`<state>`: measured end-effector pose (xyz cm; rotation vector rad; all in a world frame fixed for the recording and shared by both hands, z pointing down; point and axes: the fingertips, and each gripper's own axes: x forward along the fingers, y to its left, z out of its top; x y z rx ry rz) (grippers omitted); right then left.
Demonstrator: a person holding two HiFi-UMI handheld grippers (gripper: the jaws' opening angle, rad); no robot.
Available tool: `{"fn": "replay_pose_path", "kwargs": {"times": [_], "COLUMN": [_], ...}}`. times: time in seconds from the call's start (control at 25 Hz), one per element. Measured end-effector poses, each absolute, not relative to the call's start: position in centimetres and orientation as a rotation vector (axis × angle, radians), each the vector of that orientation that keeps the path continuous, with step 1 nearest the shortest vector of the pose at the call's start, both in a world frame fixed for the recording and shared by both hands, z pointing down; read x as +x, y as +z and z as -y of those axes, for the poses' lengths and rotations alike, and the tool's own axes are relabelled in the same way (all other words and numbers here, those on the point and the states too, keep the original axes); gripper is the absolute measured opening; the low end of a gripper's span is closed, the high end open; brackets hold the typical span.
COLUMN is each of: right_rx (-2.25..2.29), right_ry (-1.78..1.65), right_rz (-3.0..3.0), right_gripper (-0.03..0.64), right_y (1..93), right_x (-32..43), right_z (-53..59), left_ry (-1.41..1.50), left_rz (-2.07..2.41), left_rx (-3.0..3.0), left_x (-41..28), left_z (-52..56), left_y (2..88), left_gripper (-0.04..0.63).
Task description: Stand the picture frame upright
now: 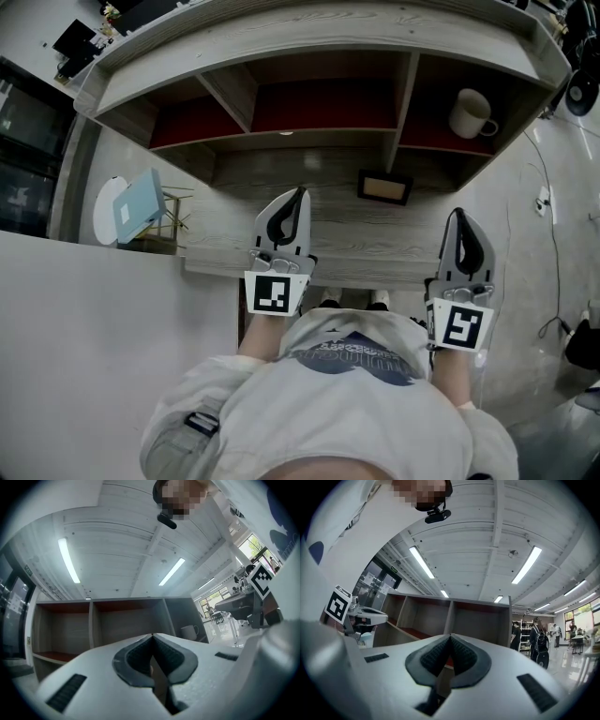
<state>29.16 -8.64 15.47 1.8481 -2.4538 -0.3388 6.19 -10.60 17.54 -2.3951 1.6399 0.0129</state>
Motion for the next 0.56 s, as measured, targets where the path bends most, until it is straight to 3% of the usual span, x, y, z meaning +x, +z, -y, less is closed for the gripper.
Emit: {"fn": "replay_pose_path", "kwargs": {"times": [0.56], "right_rx": [1.842], "right_ry": [-0.366], "right_rz": [2.411], "right_gripper": [-0.003], "right_y": [16.06], "right_x": [29.35], "right_z": [8.77], "left_ry": [-0.003], "left_rz": [-1.664], "left_rx": [-2.408], "left_x": [5.62], "left_z": [10.85], "left_y": [18.58], "left_gripper": [0.005]}}
